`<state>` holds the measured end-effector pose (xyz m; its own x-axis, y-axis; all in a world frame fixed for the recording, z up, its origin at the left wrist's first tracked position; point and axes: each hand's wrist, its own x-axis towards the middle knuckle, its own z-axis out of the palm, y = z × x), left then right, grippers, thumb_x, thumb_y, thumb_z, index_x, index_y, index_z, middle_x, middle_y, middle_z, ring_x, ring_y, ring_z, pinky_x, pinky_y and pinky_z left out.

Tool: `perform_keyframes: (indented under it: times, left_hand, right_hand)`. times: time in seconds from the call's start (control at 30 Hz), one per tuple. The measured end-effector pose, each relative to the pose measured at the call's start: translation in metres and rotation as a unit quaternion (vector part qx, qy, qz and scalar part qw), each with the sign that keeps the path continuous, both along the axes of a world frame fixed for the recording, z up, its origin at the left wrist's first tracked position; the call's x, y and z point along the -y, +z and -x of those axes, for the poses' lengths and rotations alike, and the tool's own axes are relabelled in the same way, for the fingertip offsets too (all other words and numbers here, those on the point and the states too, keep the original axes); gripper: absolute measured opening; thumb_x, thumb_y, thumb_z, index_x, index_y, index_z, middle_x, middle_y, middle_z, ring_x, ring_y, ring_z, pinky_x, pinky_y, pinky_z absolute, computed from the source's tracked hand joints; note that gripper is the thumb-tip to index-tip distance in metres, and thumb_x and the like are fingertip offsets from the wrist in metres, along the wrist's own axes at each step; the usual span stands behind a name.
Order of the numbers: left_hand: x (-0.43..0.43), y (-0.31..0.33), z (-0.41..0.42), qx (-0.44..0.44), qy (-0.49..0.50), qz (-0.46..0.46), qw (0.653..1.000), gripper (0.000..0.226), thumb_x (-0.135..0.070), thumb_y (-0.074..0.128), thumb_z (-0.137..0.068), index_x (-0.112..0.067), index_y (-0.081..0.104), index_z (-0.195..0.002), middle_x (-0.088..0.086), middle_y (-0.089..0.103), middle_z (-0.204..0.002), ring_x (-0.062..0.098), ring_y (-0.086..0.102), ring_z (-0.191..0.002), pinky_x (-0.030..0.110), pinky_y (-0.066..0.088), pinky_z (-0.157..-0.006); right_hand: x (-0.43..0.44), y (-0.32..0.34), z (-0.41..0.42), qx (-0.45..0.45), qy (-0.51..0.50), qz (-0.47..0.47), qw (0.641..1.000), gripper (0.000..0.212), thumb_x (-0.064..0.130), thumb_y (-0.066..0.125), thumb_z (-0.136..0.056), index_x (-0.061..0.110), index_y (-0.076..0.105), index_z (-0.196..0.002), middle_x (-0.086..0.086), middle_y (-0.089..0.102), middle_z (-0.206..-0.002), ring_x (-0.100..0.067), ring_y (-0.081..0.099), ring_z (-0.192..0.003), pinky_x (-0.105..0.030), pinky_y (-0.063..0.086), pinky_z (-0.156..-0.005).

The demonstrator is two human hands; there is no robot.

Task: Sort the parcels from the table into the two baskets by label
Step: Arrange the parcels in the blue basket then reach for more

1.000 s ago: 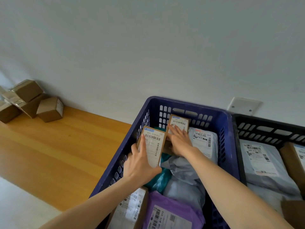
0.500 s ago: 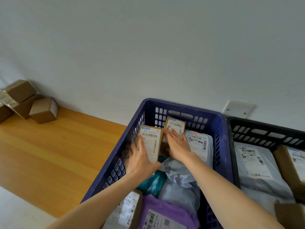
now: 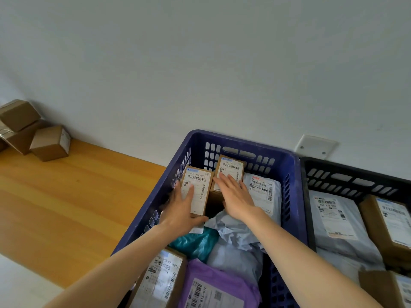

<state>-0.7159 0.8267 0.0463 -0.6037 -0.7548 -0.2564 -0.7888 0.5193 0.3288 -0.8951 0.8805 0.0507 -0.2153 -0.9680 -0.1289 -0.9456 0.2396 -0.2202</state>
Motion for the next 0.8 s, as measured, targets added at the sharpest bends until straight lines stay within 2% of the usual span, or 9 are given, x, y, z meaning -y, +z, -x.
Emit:
perform_keyframes:
  times: [0.07,0.1,0.17,0.23,0.47,0.63,0.8]
  left_hand:
    - [0.0,0.003,-0.005,0.082,-0.082,0.043,0.992,0.104,-0.054,0.062,-0.086,-0.023,-0.011,-0.153,0.008,-0.024,-0.158,0.028,-0.017,-0.147,0.047,0.006,-0.121]
    - [-0.001,0.004,-0.007,0.124,-0.121,0.073,0.982,0.1,-0.041,0.063,-0.09,-0.023,-0.012,-0.153,0.009,-0.022,-0.159,0.029,-0.016,-0.147,0.045,0.003,-0.121]
    - [-0.003,0.004,-0.007,0.189,-0.168,0.13,0.959,0.101,-0.012,0.063,-0.09,-0.022,-0.016,-0.152,0.012,-0.019,-0.16,0.033,-0.01,-0.148,0.044,0.008,-0.12]
    - [-0.002,0.003,-0.005,0.224,-0.194,0.173,0.939,0.103,-0.001,0.062,-0.088,-0.016,-0.018,-0.151,0.016,-0.016,-0.16,0.039,-0.004,-0.147,0.047,0.016,-0.119]
    - [0.01,-0.006,0.011,0.223,-0.246,0.252,0.909,0.066,0.001,0.035,-0.1,0.008,-0.012,-0.147,0.029,-0.005,-0.157,0.052,0.011,-0.142,0.054,0.026,-0.114]
    - [0.032,-0.017,0.028,0.21,-0.247,0.273,0.906,0.063,0.001,0.032,-0.101,0.008,-0.012,-0.146,0.029,-0.004,-0.157,0.051,0.012,-0.142,0.054,0.024,-0.114]
    - [0.048,-0.015,0.042,0.201,-0.245,0.274,0.908,0.07,-0.002,0.039,-0.1,0.004,-0.011,-0.149,0.024,-0.002,-0.159,0.047,0.014,-0.144,0.051,0.025,-0.116]
  right_hand:
    - [0.0,0.001,-0.003,-0.006,0.004,0.0,1.0,0.093,-0.011,0.055,-0.085,0.026,0.006,-0.155,-0.003,-0.002,-0.163,-0.023,-0.003,-0.15,-0.045,0.004,-0.122]
    - [0.0,0.002,-0.005,-0.011,0.007,-0.003,1.0,0.095,-0.012,0.054,-0.084,0.028,0.005,-0.155,-0.003,-0.003,-0.163,-0.024,-0.003,-0.15,-0.046,0.005,-0.122]
    - [0.0,0.004,-0.008,-0.02,0.01,-0.01,1.0,0.096,-0.012,0.054,-0.084,0.03,0.003,-0.155,-0.003,-0.004,-0.163,-0.024,-0.004,-0.15,-0.048,0.006,-0.122]
    - [-0.001,0.005,-0.008,-0.023,0.01,-0.014,1.0,0.094,-0.009,0.055,-0.085,0.03,0.004,-0.155,-0.002,-0.005,-0.163,-0.024,-0.005,-0.15,-0.048,0.006,-0.122]
    - [-0.005,0.004,-0.005,-0.028,0.016,-0.017,0.999,0.086,-0.006,0.053,-0.089,0.028,0.009,-0.155,0.0,-0.004,-0.163,-0.022,-0.005,-0.15,-0.047,0.006,-0.122]
    - [-0.007,-0.002,-0.004,-0.02,0.012,-0.009,1.0,0.085,-0.007,0.051,-0.09,0.029,0.009,-0.155,0.001,-0.005,-0.163,-0.021,-0.005,-0.15,-0.045,0.004,-0.122]
    - [-0.006,-0.006,-0.005,-0.01,0.0,0.002,1.0,0.085,-0.006,0.051,-0.089,0.029,0.009,-0.155,0.003,-0.005,-0.163,-0.02,-0.006,-0.15,-0.045,0.0,-0.121]
